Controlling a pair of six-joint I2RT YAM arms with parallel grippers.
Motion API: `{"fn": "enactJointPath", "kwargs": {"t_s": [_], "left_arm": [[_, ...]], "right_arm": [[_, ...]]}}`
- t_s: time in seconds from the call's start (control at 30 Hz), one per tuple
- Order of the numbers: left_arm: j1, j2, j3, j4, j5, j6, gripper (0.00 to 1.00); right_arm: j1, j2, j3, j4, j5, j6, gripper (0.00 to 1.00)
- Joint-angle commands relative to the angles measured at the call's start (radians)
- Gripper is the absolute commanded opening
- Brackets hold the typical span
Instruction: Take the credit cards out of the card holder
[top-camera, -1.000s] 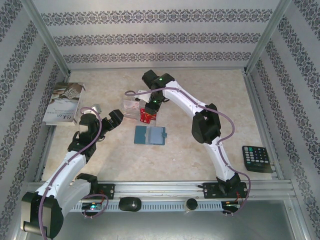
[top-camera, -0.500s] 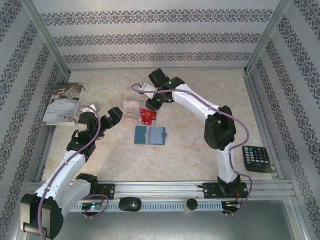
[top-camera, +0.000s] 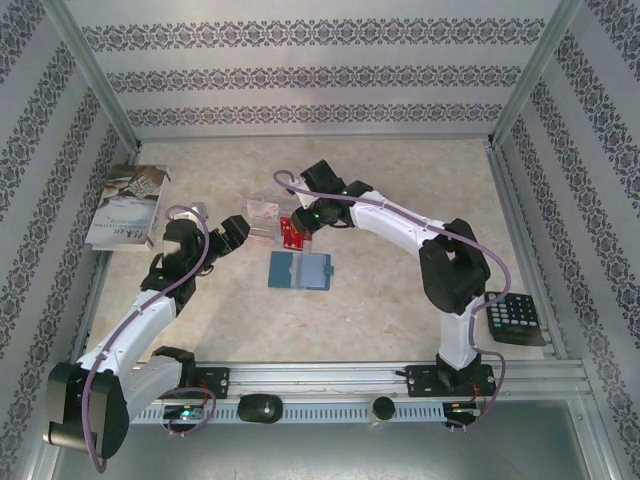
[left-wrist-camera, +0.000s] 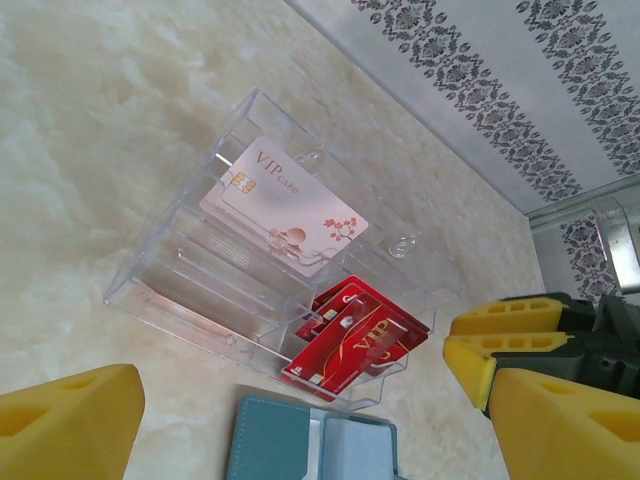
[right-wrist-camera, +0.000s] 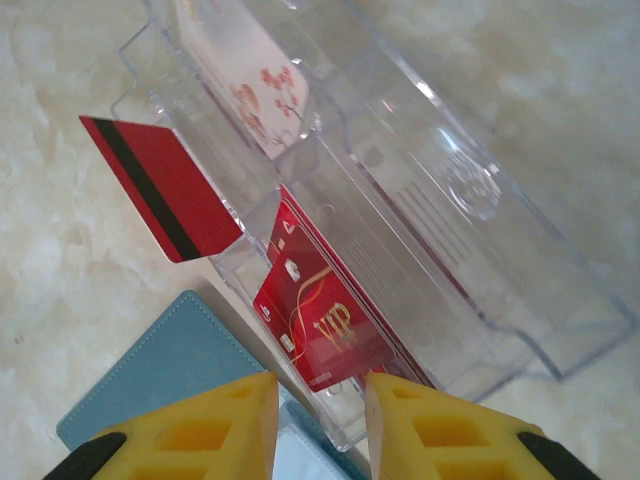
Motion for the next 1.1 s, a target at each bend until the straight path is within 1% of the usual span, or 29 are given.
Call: {"fn": "enactJointPath", "kwargs": {"t_s": [0.0,0.17,0.27,0.4,0.47,0.87,1.07], "left_arm": [[-0.006,-0.034,-0.006,0.003,-0.027,0.038,0.92],[-0.01,-0.034,-0.028,0.007,-0.015,0.046,0.91],[-0.011,-0.041,-0.037,0.008,-0.019,0.051,0.92],[-0.011,-0.048,-0.03,-0.01,-0.024,0.06,0.95],[-0.011,-0.06,-0.035,-0.008,-0.027,0.061,1.0],[-0.011,-0.09,-0.035,-0.021,-0.037,0.068,1.0],[-0.011,-0.09,-0.035,-0.025,-0.036,0.066,1.0]], "right_arm": [[0.017,-0.06,-0.069,0.143,0.042,0.191,0.3],[0.04,-0.066,-0.117,0.157,0.072,0.305,0.31],[0.053,-0.055,-0.116,0.132,0.104,0.324,0.31],[0.064,-0.035,-0.112,0.119,0.152,0.337,0.31],[0.065,-0.03,-0.109,0.115,0.174,0.339,0.32],[0.065,0.046,-0.075,0.101,0.179,0.336,0.31],[0.064,0.081,-0.037,0.09,0.216,0.341,0.34]]}}
